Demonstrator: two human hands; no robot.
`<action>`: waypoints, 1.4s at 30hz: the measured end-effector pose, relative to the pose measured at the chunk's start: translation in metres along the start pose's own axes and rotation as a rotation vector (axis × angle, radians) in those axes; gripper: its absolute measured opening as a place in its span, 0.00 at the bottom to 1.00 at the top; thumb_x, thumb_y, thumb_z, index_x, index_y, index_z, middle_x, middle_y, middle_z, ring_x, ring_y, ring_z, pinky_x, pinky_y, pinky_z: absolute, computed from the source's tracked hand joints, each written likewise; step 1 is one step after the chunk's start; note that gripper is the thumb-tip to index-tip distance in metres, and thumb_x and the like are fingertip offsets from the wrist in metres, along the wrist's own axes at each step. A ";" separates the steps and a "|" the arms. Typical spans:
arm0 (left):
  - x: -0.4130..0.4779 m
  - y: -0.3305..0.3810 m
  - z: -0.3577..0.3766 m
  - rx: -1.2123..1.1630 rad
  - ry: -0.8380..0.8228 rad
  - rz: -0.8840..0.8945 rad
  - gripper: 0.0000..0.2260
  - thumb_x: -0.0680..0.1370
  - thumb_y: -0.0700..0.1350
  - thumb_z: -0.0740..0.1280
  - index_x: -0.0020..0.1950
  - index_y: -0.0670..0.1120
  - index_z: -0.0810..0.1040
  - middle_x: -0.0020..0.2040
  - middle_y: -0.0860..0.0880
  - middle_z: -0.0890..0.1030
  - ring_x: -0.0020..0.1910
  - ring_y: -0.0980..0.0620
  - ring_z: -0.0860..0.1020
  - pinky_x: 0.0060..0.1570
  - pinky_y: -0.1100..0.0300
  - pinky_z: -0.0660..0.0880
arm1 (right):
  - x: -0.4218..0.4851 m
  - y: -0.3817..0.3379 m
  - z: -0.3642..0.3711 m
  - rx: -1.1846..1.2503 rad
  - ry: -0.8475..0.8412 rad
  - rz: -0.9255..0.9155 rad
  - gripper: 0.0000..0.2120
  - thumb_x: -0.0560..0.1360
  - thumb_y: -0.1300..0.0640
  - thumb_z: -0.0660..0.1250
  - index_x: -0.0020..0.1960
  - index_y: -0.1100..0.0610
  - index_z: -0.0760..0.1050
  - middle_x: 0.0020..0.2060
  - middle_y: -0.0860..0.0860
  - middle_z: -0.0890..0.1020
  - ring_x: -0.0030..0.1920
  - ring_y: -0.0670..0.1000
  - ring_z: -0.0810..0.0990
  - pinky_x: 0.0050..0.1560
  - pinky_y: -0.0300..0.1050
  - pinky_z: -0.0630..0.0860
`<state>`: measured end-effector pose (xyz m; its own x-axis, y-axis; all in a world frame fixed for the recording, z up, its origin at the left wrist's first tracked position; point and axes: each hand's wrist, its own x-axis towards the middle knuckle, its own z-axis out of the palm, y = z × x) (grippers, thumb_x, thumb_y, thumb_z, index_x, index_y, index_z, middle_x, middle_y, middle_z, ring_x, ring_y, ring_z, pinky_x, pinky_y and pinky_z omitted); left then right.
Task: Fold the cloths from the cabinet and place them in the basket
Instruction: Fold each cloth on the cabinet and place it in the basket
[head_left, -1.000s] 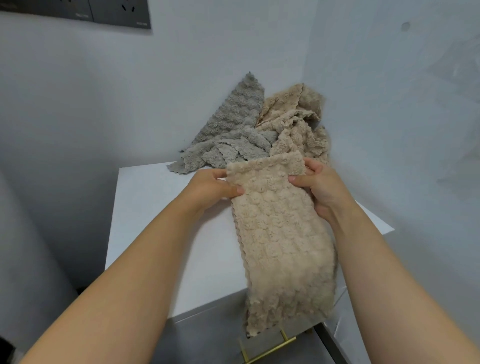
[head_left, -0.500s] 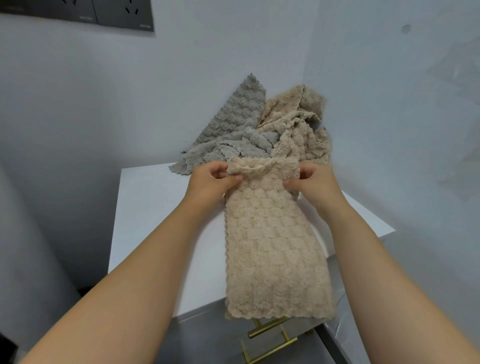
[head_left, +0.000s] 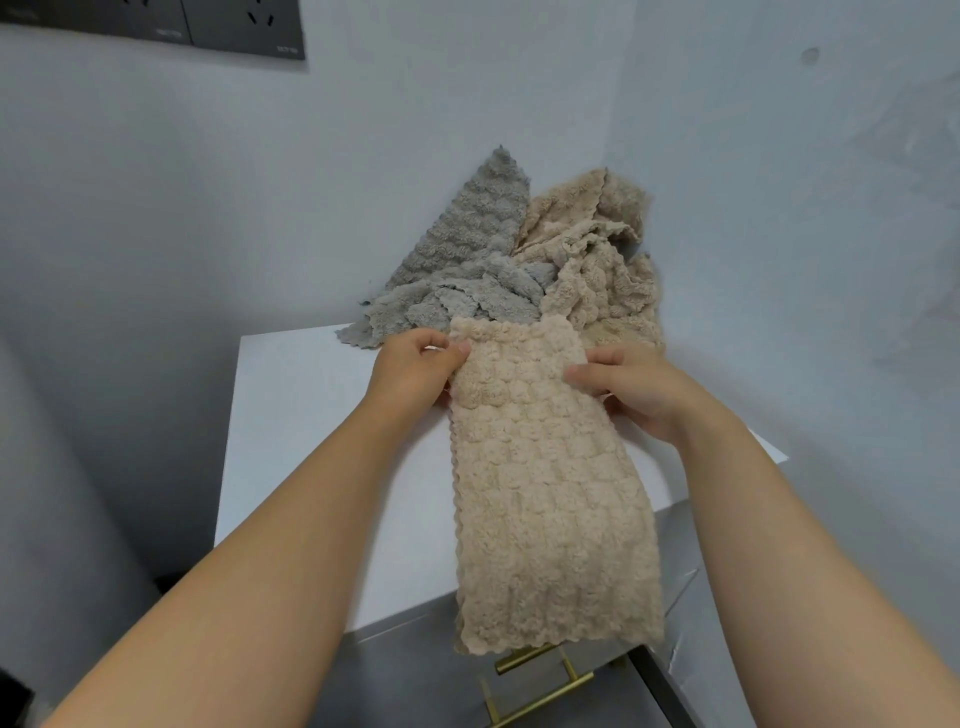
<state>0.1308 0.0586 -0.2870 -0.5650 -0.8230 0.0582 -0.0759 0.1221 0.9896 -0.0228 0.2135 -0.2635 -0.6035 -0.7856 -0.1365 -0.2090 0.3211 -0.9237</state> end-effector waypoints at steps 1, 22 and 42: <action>-0.001 0.001 -0.001 -0.012 -0.030 -0.008 0.06 0.75 0.42 0.72 0.49 0.42 0.79 0.38 0.46 0.80 0.33 0.50 0.78 0.38 0.56 0.77 | 0.000 0.000 0.003 0.037 0.012 -0.016 0.11 0.75 0.61 0.68 0.36 0.60 0.71 0.27 0.50 0.75 0.29 0.47 0.72 0.31 0.37 0.69; -0.001 0.003 -0.012 -0.067 -0.210 0.080 0.11 0.73 0.29 0.68 0.40 0.46 0.80 0.38 0.48 0.81 0.37 0.54 0.78 0.41 0.64 0.77 | 0.009 0.020 -0.004 0.451 0.051 -0.072 0.16 0.72 0.79 0.57 0.51 0.66 0.76 0.47 0.60 0.81 0.47 0.56 0.81 0.49 0.45 0.80; -0.017 0.006 0.008 0.627 -0.255 0.445 0.15 0.71 0.58 0.71 0.36 0.45 0.81 0.44 0.54 0.75 0.51 0.56 0.68 0.51 0.61 0.64 | -0.006 0.002 -0.016 -0.467 0.050 -0.039 0.14 0.68 0.53 0.76 0.29 0.59 0.79 0.47 0.59 0.84 0.57 0.56 0.80 0.62 0.56 0.74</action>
<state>0.1337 0.0777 -0.2826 -0.8152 -0.4815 0.3220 -0.2039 0.7588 0.6186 -0.0321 0.2270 -0.2587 -0.6221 -0.7792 -0.0769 -0.5490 0.5041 -0.6667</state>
